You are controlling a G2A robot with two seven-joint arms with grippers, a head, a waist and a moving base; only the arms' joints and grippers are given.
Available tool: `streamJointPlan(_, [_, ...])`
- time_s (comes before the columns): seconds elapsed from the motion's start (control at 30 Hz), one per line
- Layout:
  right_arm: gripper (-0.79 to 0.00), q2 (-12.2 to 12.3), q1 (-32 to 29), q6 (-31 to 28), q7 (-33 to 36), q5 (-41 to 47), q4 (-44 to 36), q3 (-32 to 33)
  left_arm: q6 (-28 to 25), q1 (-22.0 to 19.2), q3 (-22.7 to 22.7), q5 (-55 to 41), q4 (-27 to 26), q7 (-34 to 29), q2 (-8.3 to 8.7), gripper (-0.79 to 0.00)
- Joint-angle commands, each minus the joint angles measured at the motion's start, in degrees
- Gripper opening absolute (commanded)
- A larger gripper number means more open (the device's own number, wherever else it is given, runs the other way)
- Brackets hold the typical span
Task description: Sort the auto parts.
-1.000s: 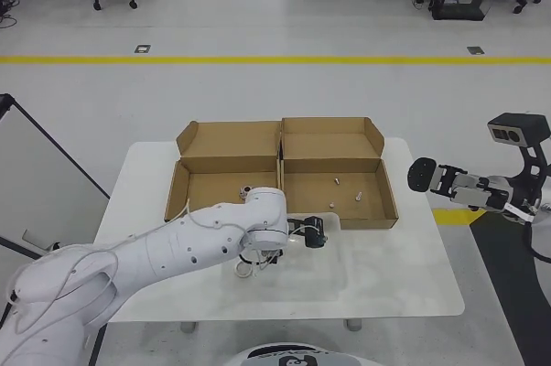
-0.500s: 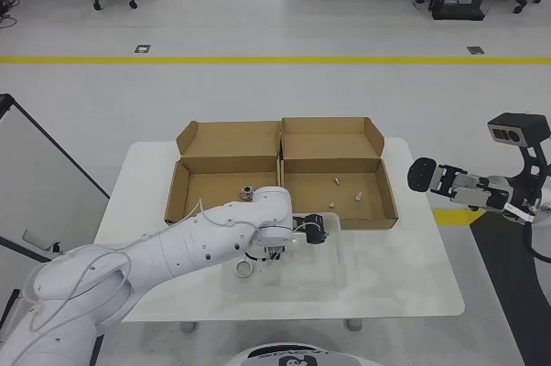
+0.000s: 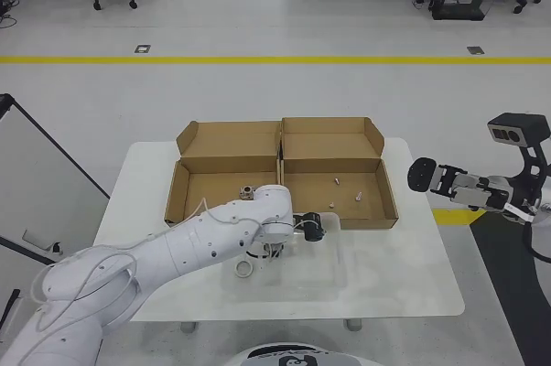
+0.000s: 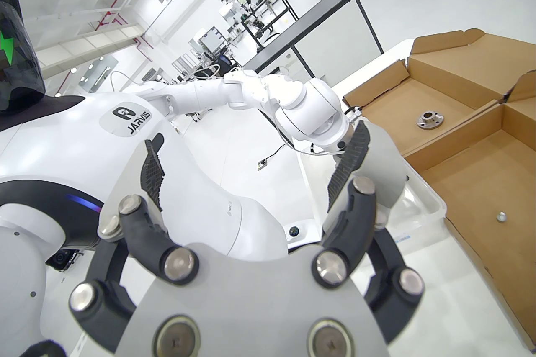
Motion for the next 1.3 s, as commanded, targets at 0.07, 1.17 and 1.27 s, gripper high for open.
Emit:
streamJointPlan(0.07, [0.000, 0.00, 0.00, 0.00, 0.00, -0.01, 0.00, 0.00, -0.18, -0.15, 0.60, -0.31, 0.84, 0.19, -0.37, -0.511])
streamJointPlan(1.17, [0.000, 0.00, 0.00, 0.00, 0.00, -0.01, 0.00, 0.00, -1.55, -1.45, 0.60, -8.13, 4.10, 1.56, -0.33, -0.474])
streamJointPlan(1.27, [0.000, 0.00, 0.00, 0.00, 0.00, -0.01, 0.00, 0.00, -1.89, -1.20, 0.60, -8.14, 4.62, 1.89, -0.51, -0.474])
